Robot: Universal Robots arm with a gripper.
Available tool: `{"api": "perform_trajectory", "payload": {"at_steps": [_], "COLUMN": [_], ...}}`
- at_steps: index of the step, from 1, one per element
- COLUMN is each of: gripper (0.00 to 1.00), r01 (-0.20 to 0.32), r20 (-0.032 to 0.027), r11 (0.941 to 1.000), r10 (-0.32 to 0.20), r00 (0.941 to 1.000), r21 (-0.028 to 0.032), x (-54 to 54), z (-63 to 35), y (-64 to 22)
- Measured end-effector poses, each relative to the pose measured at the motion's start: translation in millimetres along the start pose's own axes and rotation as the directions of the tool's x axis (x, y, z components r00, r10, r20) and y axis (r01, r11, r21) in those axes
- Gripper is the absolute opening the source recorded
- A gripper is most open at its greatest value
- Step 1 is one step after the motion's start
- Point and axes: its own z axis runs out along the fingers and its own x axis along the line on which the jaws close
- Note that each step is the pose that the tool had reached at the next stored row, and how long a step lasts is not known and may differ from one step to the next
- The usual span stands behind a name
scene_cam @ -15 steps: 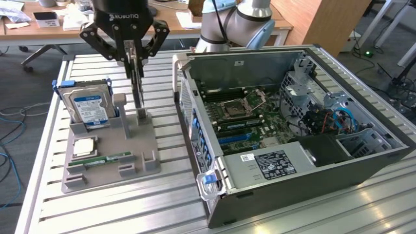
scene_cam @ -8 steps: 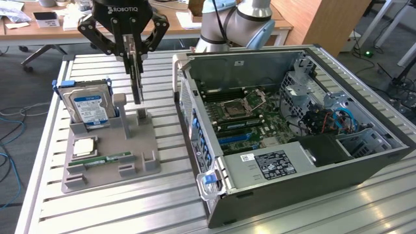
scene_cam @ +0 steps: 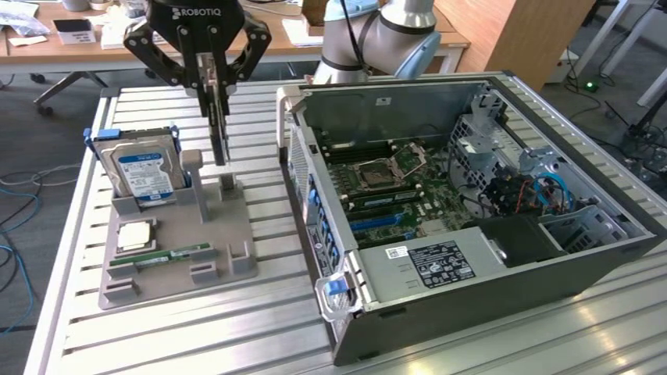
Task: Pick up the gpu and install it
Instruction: 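Pick up the gpu and move the gpu toward the slot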
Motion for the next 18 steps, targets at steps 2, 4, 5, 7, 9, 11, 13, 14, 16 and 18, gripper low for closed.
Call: {"api": "perform_trajectory", "payload": {"at_steps": [2,4,5,7,9,11,13,14,16,18], "gripper": [0.26,0.26,0.26,0.26,0.26,0.26,0.26,0.26,0.26,0.26], "r01": [0.0,0.0,0.0,0.0,0.0,0.0,0.0,0.0,0.0,0.0], "r20": [0.0001,0.0,0.0,-0.0001,-0.0003,-0.0001,0.0,0.0,-0.0001,0.0], "r11": [1.0,1.0,1.0,1.0,1.0,1.0,1.0,1.0,1.0,1.0], "r10": [0.0,0.0,0.0,0.0,0.0,0.0,0.0,0.0,0.0,0.0], "r00": [1.0,1.0,1.0,1.0,1.0,1.0,1.0,1.0,1.0,1.0], "r21": [-0.0001,0.0,0.0,0.0001,0.0001,0.0,0.0,0.0,0.0,0.0], "x": [0.0,0.0,0.0,-0.1,-1.5,-3.2,-5.7,-7.2,-10.8,-15.1], "z": [0.0,0.0,-0.1,-0.1,-0.2,0.0,0.0,0.1,0.1,0.3], "y": [0.0,0.0,0.0,0.0,0.0,0.1,0.1,0.1,0.2,0.2]}}
